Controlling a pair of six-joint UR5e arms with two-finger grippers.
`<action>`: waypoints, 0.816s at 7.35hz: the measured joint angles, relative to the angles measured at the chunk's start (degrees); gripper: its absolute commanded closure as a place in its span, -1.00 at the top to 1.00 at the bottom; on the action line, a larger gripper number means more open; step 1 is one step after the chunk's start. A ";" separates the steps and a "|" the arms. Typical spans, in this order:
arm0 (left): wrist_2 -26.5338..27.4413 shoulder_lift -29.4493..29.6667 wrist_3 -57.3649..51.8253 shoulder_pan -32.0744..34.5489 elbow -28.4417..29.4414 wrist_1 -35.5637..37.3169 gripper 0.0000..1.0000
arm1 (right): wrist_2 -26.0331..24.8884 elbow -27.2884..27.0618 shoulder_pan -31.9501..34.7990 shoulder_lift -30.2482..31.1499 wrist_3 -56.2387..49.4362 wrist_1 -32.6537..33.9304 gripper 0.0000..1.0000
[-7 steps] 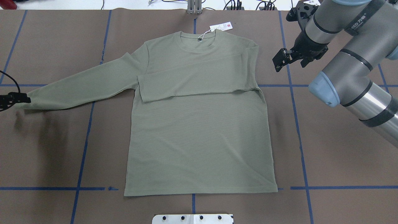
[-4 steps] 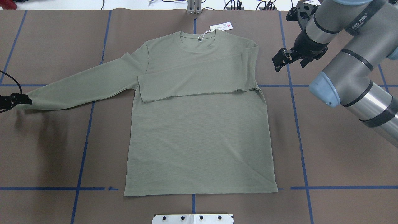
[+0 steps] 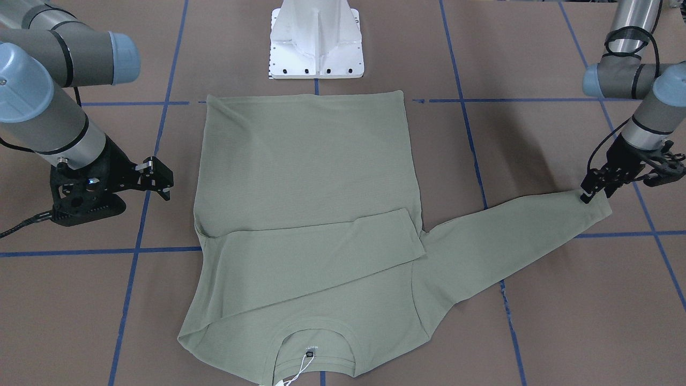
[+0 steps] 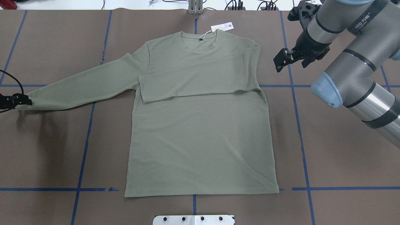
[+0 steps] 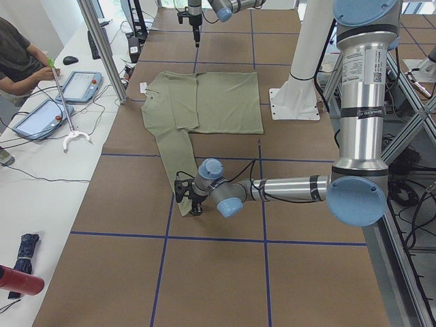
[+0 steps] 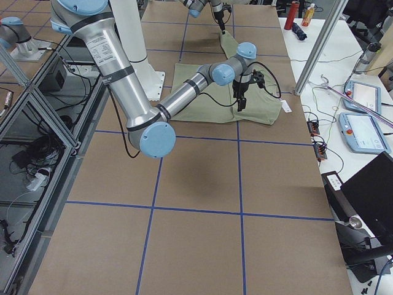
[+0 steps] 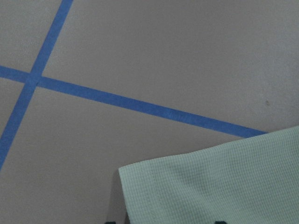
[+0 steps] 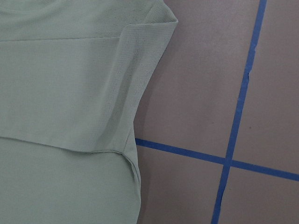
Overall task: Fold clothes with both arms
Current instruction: 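Lower the left gripper onto the other sleeve cuff and grasp it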
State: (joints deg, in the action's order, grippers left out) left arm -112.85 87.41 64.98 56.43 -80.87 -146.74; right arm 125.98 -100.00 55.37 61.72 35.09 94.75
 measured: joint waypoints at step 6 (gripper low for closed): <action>-0.56 0.98 0.02 0.07 -7.99 7.31 -1.00 | 0.65 -0.79 0.30 2.46 -0.43 -0.37 1.00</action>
State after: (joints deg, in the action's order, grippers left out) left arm -113.41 88.39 65.00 56.49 -88.86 -139.42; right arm 126.63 -100.79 55.67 64.18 34.66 94.37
